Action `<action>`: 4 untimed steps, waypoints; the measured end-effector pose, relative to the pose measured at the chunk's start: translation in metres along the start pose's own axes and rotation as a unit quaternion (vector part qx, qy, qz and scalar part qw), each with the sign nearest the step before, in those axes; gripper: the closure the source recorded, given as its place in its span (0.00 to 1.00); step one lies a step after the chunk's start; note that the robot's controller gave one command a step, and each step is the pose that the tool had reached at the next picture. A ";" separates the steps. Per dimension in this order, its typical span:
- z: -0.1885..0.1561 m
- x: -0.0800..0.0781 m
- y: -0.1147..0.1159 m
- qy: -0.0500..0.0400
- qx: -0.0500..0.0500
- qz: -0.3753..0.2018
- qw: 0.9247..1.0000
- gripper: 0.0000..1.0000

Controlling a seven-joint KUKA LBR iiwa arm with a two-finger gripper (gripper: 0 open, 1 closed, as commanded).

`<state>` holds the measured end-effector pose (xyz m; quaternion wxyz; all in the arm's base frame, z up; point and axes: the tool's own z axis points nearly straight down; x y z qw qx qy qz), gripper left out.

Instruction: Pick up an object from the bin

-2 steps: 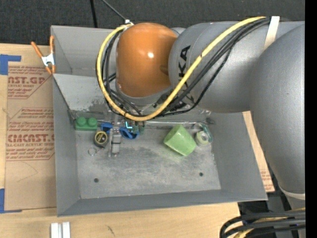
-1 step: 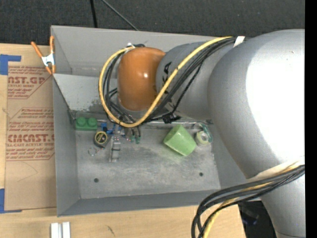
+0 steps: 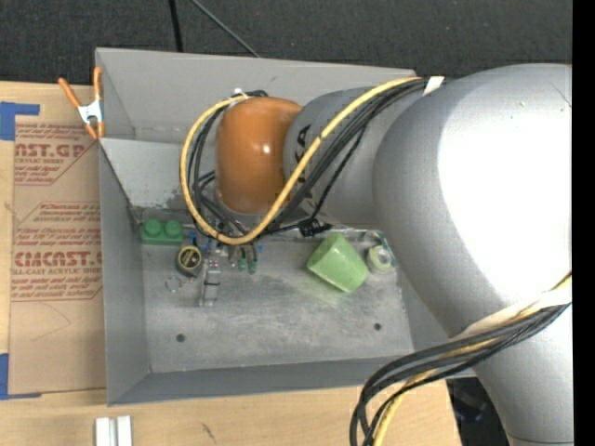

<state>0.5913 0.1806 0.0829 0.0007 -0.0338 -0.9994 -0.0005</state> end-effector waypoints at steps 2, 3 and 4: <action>0.013 -0.002 0.016 -0.002 0.000 -0.045 0.999 0.00; 0.011 -0.003 0.016 -0.003 -0.001 -0.044 0.999 1.00; -0.142 0.016 0.002 -0.005 -0.001 -0.061 0.998 1.00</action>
Offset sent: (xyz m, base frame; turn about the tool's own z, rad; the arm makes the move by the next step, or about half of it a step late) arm -0.0012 0.0020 -0.0129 -0.0556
